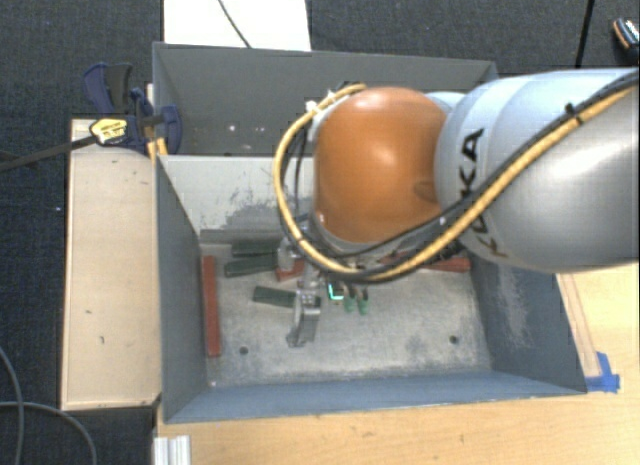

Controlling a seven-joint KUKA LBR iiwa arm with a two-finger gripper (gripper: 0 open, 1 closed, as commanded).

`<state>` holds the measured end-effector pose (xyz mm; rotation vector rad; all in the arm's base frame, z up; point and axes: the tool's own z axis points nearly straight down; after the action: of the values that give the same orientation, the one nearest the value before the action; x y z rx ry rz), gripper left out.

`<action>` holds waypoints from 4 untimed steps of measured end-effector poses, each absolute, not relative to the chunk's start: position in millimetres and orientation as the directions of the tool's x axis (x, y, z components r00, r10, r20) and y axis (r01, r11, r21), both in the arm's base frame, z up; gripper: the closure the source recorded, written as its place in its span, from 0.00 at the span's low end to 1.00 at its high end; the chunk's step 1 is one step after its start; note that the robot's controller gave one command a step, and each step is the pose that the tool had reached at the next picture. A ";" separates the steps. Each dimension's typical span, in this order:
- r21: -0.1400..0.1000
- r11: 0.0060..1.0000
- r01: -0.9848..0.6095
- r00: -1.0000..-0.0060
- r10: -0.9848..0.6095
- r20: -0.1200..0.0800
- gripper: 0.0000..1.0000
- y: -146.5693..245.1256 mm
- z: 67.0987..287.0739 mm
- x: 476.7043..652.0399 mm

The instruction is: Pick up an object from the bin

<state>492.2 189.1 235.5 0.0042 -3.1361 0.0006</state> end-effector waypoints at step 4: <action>0.001 0.861 -0.509 -0.861 -0.509 -0.001 1.00 189.9 70.6 565.2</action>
Offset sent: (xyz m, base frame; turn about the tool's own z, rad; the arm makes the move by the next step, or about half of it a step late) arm 0.0182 -0.0866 -0.1655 -0.0157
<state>565.2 189.9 70.6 0.8284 -3.0309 -0.0018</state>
